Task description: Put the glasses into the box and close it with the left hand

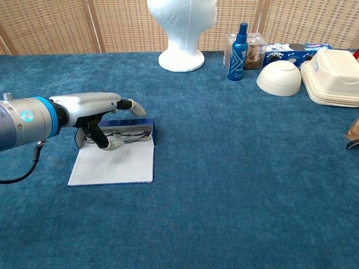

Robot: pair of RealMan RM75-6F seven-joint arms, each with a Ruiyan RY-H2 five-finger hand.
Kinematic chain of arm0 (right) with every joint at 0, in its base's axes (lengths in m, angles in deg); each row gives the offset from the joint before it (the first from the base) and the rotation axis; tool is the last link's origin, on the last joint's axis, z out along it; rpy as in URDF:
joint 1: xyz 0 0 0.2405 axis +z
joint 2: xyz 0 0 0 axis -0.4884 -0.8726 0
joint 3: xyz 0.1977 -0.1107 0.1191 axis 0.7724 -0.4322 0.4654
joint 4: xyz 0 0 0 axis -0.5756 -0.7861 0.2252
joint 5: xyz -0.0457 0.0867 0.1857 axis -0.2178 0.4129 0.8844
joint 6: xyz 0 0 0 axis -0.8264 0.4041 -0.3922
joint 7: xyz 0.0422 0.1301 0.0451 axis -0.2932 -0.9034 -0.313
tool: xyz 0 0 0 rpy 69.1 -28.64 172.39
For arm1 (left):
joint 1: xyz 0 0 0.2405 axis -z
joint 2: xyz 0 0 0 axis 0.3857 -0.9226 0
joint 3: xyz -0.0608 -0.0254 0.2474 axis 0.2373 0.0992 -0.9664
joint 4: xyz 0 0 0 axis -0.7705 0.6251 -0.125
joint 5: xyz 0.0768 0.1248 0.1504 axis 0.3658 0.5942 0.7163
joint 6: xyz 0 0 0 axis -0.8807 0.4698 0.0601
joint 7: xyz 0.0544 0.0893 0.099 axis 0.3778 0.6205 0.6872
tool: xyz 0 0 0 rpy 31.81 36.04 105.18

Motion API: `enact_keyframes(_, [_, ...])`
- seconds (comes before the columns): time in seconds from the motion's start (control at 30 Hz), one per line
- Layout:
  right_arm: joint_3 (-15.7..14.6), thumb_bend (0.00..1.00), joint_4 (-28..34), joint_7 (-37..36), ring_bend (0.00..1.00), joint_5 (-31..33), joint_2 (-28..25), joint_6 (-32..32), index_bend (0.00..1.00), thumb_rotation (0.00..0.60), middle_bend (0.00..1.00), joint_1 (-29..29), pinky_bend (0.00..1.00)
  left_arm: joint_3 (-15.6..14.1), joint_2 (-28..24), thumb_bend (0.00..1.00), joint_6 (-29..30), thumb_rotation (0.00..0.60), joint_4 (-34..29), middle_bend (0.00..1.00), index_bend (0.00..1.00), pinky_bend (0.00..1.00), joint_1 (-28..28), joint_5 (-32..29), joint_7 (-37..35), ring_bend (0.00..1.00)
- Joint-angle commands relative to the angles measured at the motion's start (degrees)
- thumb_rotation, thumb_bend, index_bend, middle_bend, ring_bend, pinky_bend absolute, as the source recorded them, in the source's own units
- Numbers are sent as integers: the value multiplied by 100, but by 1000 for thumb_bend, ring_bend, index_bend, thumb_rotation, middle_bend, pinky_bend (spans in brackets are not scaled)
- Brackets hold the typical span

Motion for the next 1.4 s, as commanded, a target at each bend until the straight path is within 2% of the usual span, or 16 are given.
enact_keyframes(0.03, [3,394,8,3,127,6,-3,-16,47,578,166,-12,282,-37,-22,384,-97,600,-22,138,137,126,117,-164,54,73])
enact_keyframes(0.5, [7,391,71,70,126,-28,-17,-43,47,576,166,1,282,-290,-172,385,-88,600,-307,156,141,175,247,-242,-1,88])
enact_keyframes(0.93, [8,392,134,101,127,-54,-41,-120,46,579,165,-24,282,-578,-338,385,-81,600,-628,154,141,181,197,64,-178,74])
enact_keyframes(1.4, [2,394,243,162,126,-70,-81,-201,45,580,165,-67,283,-701,-408,385,-71,600,-764,151,140,168,136,509,-439,66])
